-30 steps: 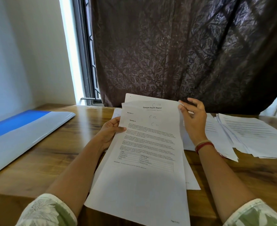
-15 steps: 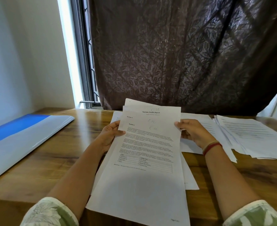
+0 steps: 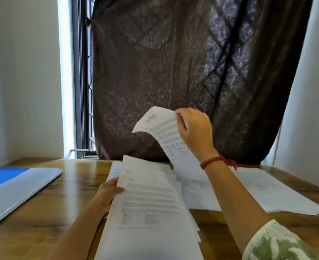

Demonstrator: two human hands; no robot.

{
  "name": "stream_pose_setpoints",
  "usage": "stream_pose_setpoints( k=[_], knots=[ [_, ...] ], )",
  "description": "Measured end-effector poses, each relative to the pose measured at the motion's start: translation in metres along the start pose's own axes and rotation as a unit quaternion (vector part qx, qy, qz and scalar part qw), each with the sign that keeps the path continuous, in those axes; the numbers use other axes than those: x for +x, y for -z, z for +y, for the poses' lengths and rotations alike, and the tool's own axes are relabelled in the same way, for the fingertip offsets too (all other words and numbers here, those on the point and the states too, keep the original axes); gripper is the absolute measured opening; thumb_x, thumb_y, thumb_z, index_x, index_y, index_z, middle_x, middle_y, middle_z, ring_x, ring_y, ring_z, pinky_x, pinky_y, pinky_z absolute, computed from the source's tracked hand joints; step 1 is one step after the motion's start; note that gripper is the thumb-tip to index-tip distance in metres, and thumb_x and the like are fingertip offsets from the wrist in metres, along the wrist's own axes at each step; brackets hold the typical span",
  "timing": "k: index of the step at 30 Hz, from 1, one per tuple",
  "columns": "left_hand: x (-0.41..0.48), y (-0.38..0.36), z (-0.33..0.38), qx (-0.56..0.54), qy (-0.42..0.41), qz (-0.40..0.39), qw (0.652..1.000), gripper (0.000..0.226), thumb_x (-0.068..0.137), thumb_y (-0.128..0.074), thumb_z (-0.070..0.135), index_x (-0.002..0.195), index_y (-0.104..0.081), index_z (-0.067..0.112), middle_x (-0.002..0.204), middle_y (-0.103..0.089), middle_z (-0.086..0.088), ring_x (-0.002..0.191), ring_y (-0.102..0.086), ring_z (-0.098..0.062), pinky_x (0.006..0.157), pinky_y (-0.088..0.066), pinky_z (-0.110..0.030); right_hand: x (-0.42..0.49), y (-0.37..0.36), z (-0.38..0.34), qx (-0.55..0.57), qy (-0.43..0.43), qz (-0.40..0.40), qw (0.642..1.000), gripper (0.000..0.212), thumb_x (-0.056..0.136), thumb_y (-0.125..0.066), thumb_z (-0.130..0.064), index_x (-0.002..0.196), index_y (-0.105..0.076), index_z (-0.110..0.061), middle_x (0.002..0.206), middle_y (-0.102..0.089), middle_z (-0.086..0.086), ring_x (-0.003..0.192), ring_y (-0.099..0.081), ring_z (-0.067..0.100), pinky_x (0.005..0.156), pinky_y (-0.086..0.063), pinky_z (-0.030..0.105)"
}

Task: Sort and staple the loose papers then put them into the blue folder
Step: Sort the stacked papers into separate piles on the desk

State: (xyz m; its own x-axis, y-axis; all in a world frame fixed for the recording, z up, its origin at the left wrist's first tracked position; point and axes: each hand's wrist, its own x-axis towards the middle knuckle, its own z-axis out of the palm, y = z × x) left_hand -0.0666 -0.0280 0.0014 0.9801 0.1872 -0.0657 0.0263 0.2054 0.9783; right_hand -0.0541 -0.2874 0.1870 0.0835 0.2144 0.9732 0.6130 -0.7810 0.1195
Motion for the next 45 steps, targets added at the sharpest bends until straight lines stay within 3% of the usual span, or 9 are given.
stream_pose_setpoints(
  k=[5,10,15,18,21,24,32,41,45],
  knots=[
    [-0.005,0.0,-0.001,-0.001,-0.003,0.008,1.0,0.037,0.081,-0.063,-0.012,0.113,-0.065,0.007,0.111,-0.067,-0.022,0.1,-0.066,-0.044,0.088,-0.051,-0.063,0.042,0.02,-0.041,0.032,0.142,0.056,0.988,0.025,0.098,-0.049,-0.024,0.097,-0.071,-0.012,0.082,-0.069,0.004,0.068,-0.063,0.019,0.063,-0.049,0.024],
    [-0.01,-0.001,-0.002,-0.043,0.003,0.019,0.999,0.041,0.08,-0.056,-0.018,0.116,-0.063,0.001,0.102,-0.069,-0.027,0.09,-0.068,-0.043,0.073,-0.058,-0.052,0.055,0.036,-0.048,0.149,-0.055,0.116,0.98,0.017,0.096,-0.054,-0.02,0.092,-0.067,-0.009,0.074,-0.06,-0.004,0.063,-0.049,0.009,0.057,-0.037,0.023],
    [-0.015,-0.002,-0.002,-0.103,0.014,0.098,0.99,0.029,0.095,-0.056,0.01,0.12,-0.061,-0.006,0.11,-0.066,-0.025,0.073,-0.062,-0.027,0.055,-0.057,-0.032,-0.004,-0.002,-0.002,0.175,-0.258,-0.044,0.949,0.017,0.091,-0.057,-0.018,0.08,-0.062,-0.006,0.072,-0.06,0.006,0.069,-0.052,0.019,0.067,-0.044,0.036],
    [-0.024,-0.007,0.0,-0.076,-0.003,0.064,0.995,0.014,0.096,-0.05,-0.001,0.099,-0.064,-0.002,0.067,-0.071,-0.008,0.053,-0.065,-0.016,0.044,-0.053,-0.022,-0.07,-0.027,0.014,0.206,-0.367,-0.172,0.891,0.019,0.088,-0.061,-0.015,0.078,-0.062,0.001,0.071,-0.06,0.014,0.07,-0.05,0.019,0.065,-0.041,0.032],
    [-0.023,-0.009,0.003,-0.055,-0.02,0.038,0.998,0.028,0.088,-0.054,-0.011,0.113,-0.066,-0.003,0.079,-0.074,-0.014,0.073,-0.071,-0.029,0.069,-0.059,-0.039,-0.13,-0.044,0.022,0.205,-0.441,-0.247,0.838,0.021,0.088,-0.062,-0.015,0.079,-0.063,0.004,0.077,-0.061,0.018,0.076,-0.053,0.022,0.07,-0.04,0.03],
    [-0.02,-0.004,0.002,-0.051,-0.011,0.019,0.998,0.04,0.084,-0.053,-0.013,0.121,-0.063,0.0,0.106,-0.069,-0.023,0.095,-0.068,-0.041,0.082,-0.056,-0.052,-0.163,-0.05,0.023,0.184,-0.482,-0.286,0.808,0.021,0.093,-0.056,-0.015,0.089,-0.064,0.004,0.086,-0.061,0.016,0.089,-0.058,0.03,0.073,-0.035,0.027],
    [-0.015,-0.003,-0.001,-0.076,-0.008,0.071,0.995,0.029,0.088,-0.055,-0.003,0.115,-0.064,0.0,0.099,-0.069,-0.018,0.089,-0.067,-0.036,0.074,-0.056,-0.044,-0.162,-0.044,0.011,0.246,-0.459,-0.347,0.78,0.006,0.097,-0.054,-0.017,0.101,-0.058,-0.014,0.091,-0.058,-0.003,0.085,-0.055,0.013,0.063,-0.04,0.018],
    [-0.011,-0.001,-0.005,-0.065,-0.032,0.032,0.997,0.031,0.087,-0.057,-0.004,0.116,-0.064,0.002,0.097,-0.069,-0.02,0.08,-0.069,-0.032,0.06,-0.058,-0.037,-0.16,-0.047,0.011,0.293,-0.488,-0.364,0.737,0.024,0.095,-0.058,-0.033,0.101,-0.062,-0.01,0.098,-0.067,0.006,0.092,-0.064,0.024,0.081,-0.056,0.037],
    [-0.006,0.007,-0.005,-0.094,-0.034,-0.031,0.994,0.051,0.081,-0.063,0.008,0.129,-0.054,-0.004,0.116,-0.059,-0.031,0.096,-0.063,-0.041,0.066,-0.06,-0.042,-0.16,-0.043,0.02,0.308,-0.557,-0.184,0.749,0.028,0.095,-0.054,-0.044,0.089,-0.061,-0.017,0.094,-0.067,0.003,0.085,-0.066,0.021,0.075,-0.057,0.03]
  ],
)
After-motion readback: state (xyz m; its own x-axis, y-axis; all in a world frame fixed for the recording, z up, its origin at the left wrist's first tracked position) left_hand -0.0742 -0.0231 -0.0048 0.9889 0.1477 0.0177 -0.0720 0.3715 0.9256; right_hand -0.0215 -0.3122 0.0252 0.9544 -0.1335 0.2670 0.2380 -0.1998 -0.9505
